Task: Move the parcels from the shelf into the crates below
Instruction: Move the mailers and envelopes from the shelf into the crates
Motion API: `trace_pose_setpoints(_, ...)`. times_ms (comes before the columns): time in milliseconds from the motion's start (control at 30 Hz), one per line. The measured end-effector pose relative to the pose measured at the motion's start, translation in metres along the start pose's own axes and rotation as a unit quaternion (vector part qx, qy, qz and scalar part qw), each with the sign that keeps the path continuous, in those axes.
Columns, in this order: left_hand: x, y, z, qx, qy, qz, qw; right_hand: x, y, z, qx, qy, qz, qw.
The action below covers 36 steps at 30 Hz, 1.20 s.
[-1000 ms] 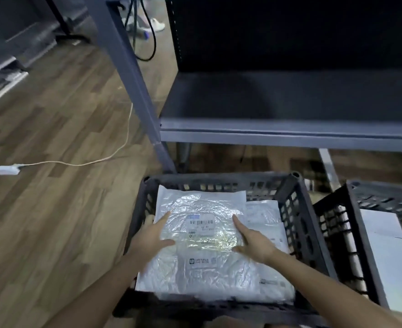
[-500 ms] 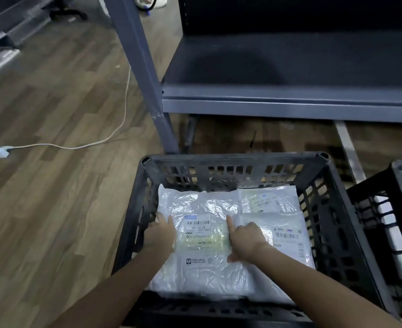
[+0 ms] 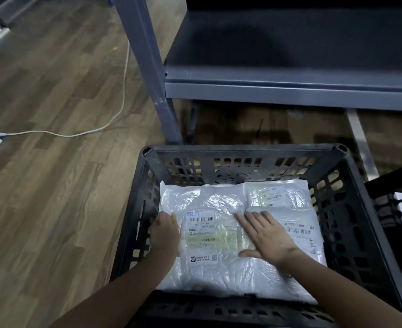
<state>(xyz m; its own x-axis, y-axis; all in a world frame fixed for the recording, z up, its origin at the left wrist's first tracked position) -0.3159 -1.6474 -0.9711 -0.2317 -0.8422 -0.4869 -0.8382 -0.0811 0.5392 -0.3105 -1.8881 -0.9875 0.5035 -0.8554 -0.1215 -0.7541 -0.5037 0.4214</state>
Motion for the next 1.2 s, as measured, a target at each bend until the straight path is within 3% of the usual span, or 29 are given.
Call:
trace_pose_setpoints(67,0.002,-0.002,-0.001,0.045,-0.048,0.01,0.998,0.011,0.002,-0.009,0.032,0.009,0.0,0.999)
trace_pose_setpoints(233,0.0,-0.008,0.01,0.043,-0.058,0.038,0.997,0.018,-0.001,-0.019,0.03,0.062,-0.045,0.997)
trace_pose_setpoints(367,0.01,-0.012,0.016,0.044,-0.159,0.046,0.985,0.007,-0.008,-0.029,0.034,0.094,-0.066,0.993)
trace_pose_setpoints(467,0.014,-0.016,0.006,0.059,-0.113,0.023,0.992,-0.006,-0.014,-0.034,-0.031,0.114,-0.035,0.992)
trace_pose_setpoints(567,0.003,-0.021,-0.013,0.136,-0.021,0.012,0.99,-0.016,-0.022,-0.027,-0.048,0.087,-0.001,0.995)
trace_pose_setpoints(667,0.005,-0.034,-0.016,0.091,0.002,0.121,0.988,-0.02,-0.029,-0.017,-0.081,0.07,0.016,0.994)
trace_pose_setpoints(767,0.008,-0.047,-0.017,0.04,0.011,0.158,0.987,-0.02,-0.037,-0.015,-0.077,0.036,0.028,0.996)
trace_pose_setpoints(933,0.012,-0.067,-0.012,-0.049,0.091,0.212,0.972,-0.029,-0.051,-0.001,-0.119,0.155,0.05,0.979)
trace_pose_setpoints(1067,0.014,-0.072,-0.008,-0.044,0.095,0.217,0.97,-0.035,-0.056,0.007,-0.112,0.166,0.056,0.978)
trace_pose_setpoints(1200,0.015,-0.064,-0.002,0.015,0.047,0.194,0.98,-0.031,-0.048,0.006,-0.097,0.183,0.029,0.978)
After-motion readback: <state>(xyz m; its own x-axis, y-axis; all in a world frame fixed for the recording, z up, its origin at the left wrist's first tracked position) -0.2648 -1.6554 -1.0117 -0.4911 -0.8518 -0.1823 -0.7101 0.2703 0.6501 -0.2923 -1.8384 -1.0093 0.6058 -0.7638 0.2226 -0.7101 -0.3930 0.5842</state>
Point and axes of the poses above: each hand's wrist, its own y-axis away from the middle knuckle, its own z-axis out of the palm, x = y × z, the point moved 4 cm from there along -y, towards the middle knuckle, and after that the axes turned 9 degrees about -y, right-handed, at the moved point
